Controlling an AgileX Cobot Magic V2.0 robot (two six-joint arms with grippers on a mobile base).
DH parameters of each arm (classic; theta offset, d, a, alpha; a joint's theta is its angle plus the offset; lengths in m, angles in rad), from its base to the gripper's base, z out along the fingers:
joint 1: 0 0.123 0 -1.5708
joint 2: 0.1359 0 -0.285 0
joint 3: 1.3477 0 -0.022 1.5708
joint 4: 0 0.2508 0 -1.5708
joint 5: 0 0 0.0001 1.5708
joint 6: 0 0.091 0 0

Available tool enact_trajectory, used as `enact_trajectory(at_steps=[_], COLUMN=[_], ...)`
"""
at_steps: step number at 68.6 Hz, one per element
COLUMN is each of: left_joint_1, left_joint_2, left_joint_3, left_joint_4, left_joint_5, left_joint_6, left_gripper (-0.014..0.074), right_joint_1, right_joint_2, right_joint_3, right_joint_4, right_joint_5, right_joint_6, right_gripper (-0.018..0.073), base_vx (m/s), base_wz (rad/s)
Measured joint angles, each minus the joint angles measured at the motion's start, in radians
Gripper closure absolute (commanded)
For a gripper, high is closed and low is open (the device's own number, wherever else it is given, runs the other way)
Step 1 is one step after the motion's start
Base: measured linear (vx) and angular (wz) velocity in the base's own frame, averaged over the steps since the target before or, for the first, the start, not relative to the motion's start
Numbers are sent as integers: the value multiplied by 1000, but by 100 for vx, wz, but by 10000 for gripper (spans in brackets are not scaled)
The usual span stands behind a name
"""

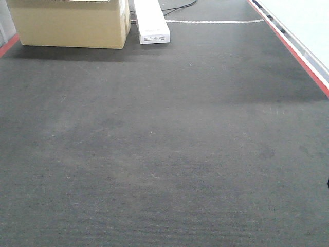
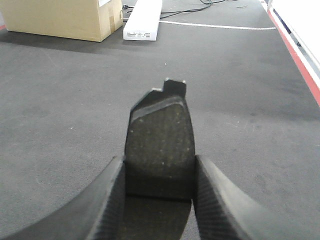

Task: Move and align brake pads A on conveyor
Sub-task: 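Position both held pads above the black conveyor belt, then lower the left gripper's pad onto the belt and open it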

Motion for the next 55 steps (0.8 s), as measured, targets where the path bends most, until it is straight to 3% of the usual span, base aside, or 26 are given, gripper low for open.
enact_trajectory(at_steps=[20, 55], left_joint_1=[0, 0], left_joint_2=[151, 864], left_joint_3=[-89, -376], left_joint_4=[-41, -41], left_joint_5=[50, 61], left_joint_6=[-48, -116], left_gripper=[592, 553], right_joint_1=[0, 0], right_joint_2=[0, 0], right_joint_3=[0, 0], right_joint_4=[0, 0], right_joint_5=[0, 0], right_joint_6=[0, 0], right_gripper=[566, 566], base_vx=[0, 0], base_wz=[0, 0])
